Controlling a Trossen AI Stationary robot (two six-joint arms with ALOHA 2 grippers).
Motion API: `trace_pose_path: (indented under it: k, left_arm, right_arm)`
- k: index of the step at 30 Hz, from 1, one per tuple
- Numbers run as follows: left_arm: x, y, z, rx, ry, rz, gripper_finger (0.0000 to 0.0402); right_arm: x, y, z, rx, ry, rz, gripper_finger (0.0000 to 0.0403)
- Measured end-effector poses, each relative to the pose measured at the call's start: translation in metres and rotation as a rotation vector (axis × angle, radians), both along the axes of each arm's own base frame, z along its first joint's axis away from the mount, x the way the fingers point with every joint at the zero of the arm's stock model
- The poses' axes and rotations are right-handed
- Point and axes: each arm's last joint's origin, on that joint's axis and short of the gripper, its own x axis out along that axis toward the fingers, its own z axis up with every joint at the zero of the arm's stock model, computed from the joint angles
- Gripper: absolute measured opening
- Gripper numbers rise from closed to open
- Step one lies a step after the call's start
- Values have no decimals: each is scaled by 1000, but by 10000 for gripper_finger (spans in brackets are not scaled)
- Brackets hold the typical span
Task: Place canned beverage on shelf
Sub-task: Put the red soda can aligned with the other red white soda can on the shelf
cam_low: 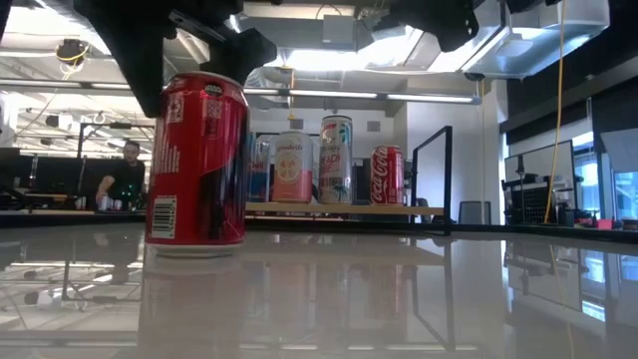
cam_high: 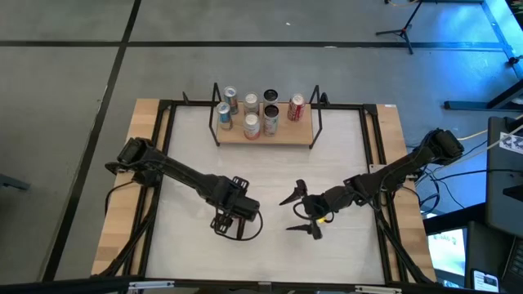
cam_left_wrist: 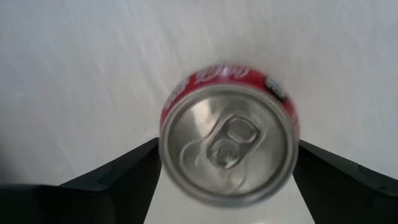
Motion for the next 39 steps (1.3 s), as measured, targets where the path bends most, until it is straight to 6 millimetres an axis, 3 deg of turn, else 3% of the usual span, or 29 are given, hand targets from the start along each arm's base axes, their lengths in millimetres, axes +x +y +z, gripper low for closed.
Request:
trace_pose_path:
  k: [8,12,15,20,25,29,33,39]
  left_arm:
    - [-15,-2,39,-24,-22,28,331]
    - [-39,-13,56,-60,-74,127,330]
    - [-63,-31,54,-52,-163,189,330]
    - [-99,-59,25,-42,-374,279,330]
    - [-120,-74,-25,-98,-517,429,330]
    - [-126,-77,-62,-209,-588,516,330]
    - [-128,-74,-85,-318,-682,583,330]
    - [-128,-72,-97,-411,-790,607,330]
  right_arm:
    - [1,-1,0,-21,-13,-44,369]
    - [1,-1,3,-9,-33,-42,369]
    - [2,0,5,8,-57,-35,369]
    - [6,2,6,102,-78,-47,369]
    - [19,5,-10,101,-96,-86,369]
    - [35,-5,-34,41,-73,-233,369]
    - [53,-17,-54,-3,-44,-371,369]
    - [81,-26,-82,-40,11,-431,369]
